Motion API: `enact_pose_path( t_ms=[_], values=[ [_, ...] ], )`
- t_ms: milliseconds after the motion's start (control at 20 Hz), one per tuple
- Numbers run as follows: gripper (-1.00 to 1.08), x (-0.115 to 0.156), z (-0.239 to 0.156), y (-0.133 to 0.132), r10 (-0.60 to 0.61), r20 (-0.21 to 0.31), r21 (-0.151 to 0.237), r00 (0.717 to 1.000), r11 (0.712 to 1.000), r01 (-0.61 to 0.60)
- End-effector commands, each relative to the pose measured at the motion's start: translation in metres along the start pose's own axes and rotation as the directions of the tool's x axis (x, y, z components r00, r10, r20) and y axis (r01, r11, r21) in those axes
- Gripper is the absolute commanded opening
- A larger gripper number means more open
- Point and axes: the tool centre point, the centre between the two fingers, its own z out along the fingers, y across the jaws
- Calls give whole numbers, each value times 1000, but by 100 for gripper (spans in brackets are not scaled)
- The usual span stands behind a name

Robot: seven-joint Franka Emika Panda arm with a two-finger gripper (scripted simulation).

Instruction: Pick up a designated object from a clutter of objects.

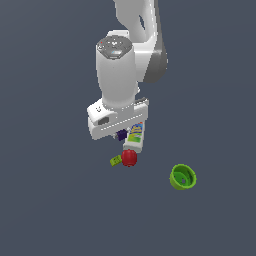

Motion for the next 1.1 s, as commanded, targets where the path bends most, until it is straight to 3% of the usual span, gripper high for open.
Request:
enact_pose_path(
  t_ms=[0,550,1050],
  values=[
    [-100,-15,-23,2,0,-1,0,1000,1000,0],
    [-100,-64,-104,10,0,-1,1,1000,1000,0],
    [-100,-78,-129,14,0,-1,0,1000,1000,0]
  ],
)
